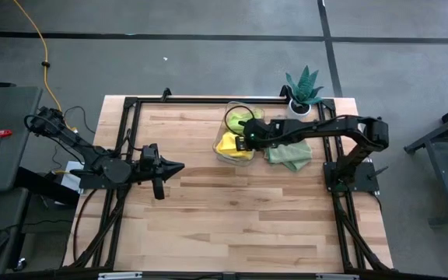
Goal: Fold microfiber towels
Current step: Put the folded yellow towel into the transparent bin
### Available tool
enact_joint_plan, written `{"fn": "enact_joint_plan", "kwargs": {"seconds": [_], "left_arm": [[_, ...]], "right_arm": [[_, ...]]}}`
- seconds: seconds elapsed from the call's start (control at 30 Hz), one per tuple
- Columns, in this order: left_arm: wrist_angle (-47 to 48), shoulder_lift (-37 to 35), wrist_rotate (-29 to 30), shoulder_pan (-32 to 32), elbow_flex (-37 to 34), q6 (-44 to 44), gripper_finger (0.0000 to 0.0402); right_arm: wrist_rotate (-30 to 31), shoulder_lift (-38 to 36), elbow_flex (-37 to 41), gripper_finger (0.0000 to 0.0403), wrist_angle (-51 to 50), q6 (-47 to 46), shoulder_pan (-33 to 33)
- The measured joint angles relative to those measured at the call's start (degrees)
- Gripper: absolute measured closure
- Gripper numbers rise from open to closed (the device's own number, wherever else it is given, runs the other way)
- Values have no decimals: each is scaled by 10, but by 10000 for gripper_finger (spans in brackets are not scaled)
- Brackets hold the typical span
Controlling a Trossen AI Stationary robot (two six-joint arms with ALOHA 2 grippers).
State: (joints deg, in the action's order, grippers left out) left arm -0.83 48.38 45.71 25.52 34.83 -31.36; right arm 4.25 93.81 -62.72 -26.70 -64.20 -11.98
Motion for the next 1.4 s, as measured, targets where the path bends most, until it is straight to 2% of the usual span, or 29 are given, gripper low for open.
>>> {"fn": "enact_joint_plan", "kwargs": {"seconds": [0.13,0.27,0.53,0.6,0.67,0.73,0.8,0.87,0.97,1.1,1.4], "left_arm": [[2,0,0,0,0,0,402],[2,0,0,0,0,0,401],[2,0,0,0,0,0,401],[3,0,0,0,0,0,401],[4,0,0,0,0,0,401],[7,0,0,0,0,0,401],[6,0,0,0,0,-1,401],[7,0,0,0,0,-2,402],[13,0,1,0,0,-14,401],[19,0,2,0,0,-15,401],[77,0,10,0,0,-54,401]], "right_arm": [[17,-8,0,261,-19,27,-10],[22,-35,0,220,-45,52,-25],[40,-83,0,202,-47,99,-41],[6,-85,-3,211,3,148,-42],[-24,-79,-25,239,22,199,-34],[-19,-65,-62,289,1,249,-24],[-5,-43,-106,359,-56,298,-19],[-2,-16,-146,388,-97,346,-20],[-20,31,-197,382,-159,389,-23],[-40,97,-235,399,-225,431,-24],[-43,202,-249,400,-265,437,-24]]}}
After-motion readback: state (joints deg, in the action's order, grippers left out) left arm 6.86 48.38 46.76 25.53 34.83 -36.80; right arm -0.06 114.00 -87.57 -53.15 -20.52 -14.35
